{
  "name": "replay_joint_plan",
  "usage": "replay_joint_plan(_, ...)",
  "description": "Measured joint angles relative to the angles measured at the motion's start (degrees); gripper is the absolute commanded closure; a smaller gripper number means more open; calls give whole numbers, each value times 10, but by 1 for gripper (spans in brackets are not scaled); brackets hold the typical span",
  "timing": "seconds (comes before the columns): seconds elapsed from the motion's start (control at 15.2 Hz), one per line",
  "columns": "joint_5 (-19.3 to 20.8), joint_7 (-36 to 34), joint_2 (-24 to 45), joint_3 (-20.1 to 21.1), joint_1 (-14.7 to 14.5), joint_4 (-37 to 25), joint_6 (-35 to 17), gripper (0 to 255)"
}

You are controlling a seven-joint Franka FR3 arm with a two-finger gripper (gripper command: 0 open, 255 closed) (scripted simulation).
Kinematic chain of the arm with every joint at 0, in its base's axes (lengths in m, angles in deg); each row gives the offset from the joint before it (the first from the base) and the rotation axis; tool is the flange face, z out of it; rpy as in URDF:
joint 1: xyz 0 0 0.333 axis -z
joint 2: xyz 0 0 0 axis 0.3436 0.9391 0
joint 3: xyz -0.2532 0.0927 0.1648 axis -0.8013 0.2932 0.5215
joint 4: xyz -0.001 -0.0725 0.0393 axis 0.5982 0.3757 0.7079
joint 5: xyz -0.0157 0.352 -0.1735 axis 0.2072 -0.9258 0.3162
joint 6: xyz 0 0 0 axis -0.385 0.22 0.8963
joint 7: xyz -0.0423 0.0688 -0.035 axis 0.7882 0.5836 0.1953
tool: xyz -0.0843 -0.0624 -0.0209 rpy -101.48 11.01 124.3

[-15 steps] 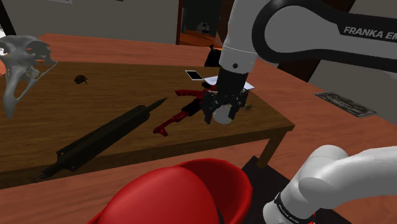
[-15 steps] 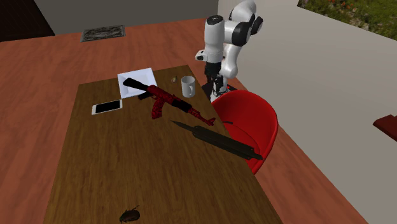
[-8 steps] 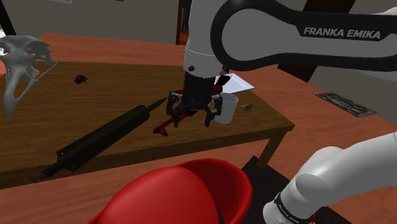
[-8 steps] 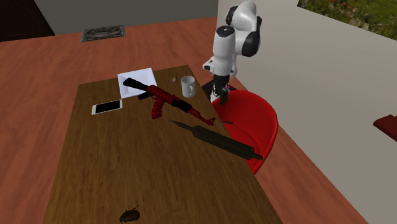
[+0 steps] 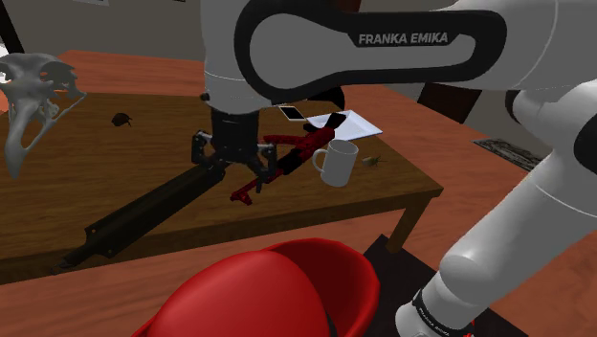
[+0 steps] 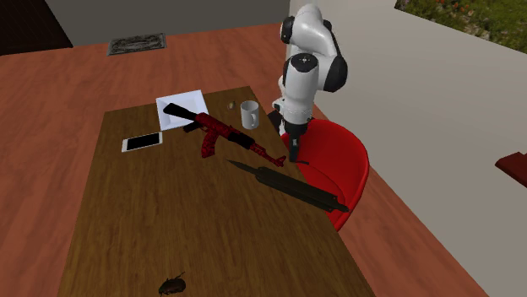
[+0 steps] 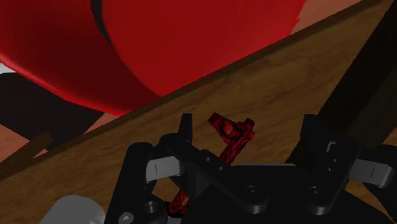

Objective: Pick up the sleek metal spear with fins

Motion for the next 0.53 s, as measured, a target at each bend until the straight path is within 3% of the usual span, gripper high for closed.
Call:
replay_joint_plan(0.2, 101, -140, 122, 25, -32, -88, 17, 0)
replay_joint_plan(0.53, 222, -294, 285, -20, -144, -263, 83, 0)
